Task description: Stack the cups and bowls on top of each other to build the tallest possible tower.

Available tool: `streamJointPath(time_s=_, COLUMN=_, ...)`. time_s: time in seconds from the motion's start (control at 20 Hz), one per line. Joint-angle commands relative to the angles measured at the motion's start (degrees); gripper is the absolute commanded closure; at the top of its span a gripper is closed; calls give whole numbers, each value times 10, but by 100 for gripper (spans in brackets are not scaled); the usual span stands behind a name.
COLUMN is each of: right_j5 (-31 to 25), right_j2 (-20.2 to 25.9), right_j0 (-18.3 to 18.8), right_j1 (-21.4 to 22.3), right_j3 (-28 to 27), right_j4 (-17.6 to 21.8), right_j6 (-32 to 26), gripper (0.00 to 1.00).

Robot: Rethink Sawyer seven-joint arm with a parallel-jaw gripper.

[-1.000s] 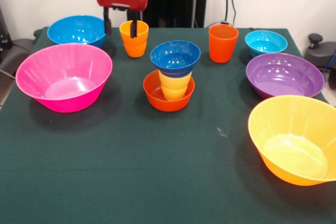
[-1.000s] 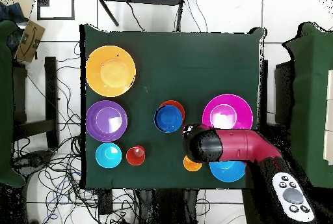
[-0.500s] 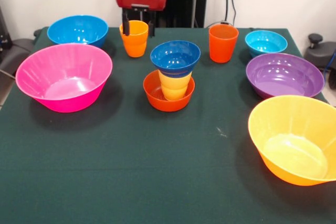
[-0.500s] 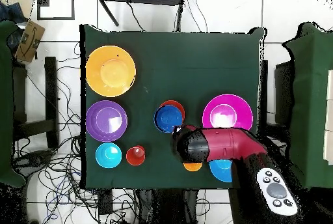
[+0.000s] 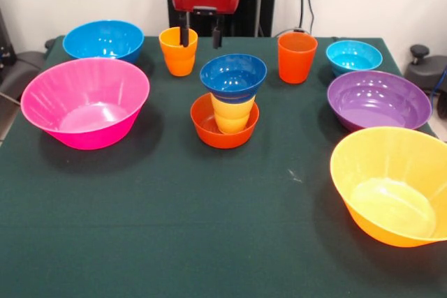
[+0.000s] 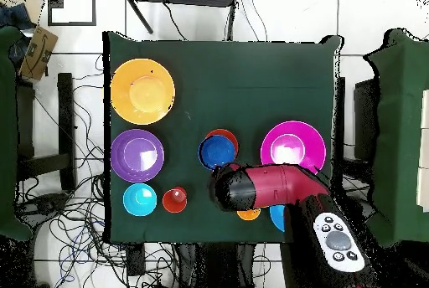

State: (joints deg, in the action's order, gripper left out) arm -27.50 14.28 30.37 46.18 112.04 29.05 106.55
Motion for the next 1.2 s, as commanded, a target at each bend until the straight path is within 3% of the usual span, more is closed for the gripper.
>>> streamJointPath(time_s=0.05, right_j5=42, right_j2=-16, right_j0=-17, right_j1=-27, right_j3=35, right_j4=16, right_j6=59, gripper=0)
streamJointPath(time_s=0.5, right_j5=45, right_j2=-39, right_j0=-30, right_j1=-25, right_j3=43, right_j4=24, right_j6=57, gripper=0)
streamJointPath(time_s=1.2, right_j5=99, right_j2=-78, right_j0=-47, right_j1=-59, right_j3=64, right_j4=44, right_j6=50, gripper=0)
